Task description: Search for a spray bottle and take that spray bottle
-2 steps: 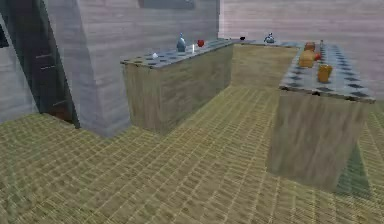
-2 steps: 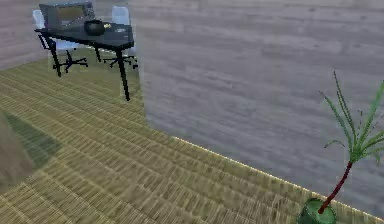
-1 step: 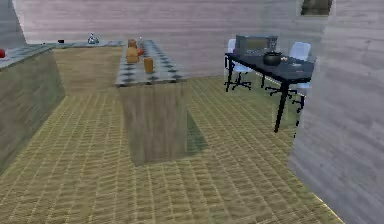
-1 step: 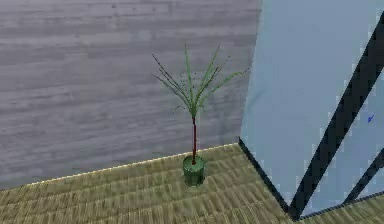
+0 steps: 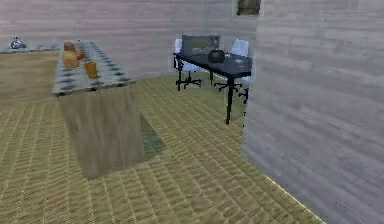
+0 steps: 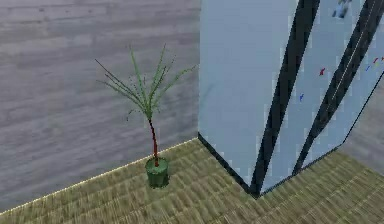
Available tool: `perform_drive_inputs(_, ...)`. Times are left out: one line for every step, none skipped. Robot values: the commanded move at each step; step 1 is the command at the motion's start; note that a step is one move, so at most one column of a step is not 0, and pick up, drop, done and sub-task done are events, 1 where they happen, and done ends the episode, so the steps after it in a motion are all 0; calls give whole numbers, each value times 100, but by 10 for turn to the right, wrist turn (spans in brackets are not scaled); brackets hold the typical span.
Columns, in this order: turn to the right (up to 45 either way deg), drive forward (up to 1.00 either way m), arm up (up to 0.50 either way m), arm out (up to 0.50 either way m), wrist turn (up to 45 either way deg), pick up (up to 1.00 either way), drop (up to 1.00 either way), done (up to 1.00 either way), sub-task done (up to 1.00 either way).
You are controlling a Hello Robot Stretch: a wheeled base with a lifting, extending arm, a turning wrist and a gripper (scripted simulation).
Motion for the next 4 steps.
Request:
perform_drive_inputs(0,100,0,0,0,0,0,0,0)
perform_drive_inputs(0,70,0,0,0,0,0,0,0)
perform_drive_inputs(330,0,0,0,0,0,0,0,0)
perform_drive_inputs(0,5,0,0,0,0,0,0,0)
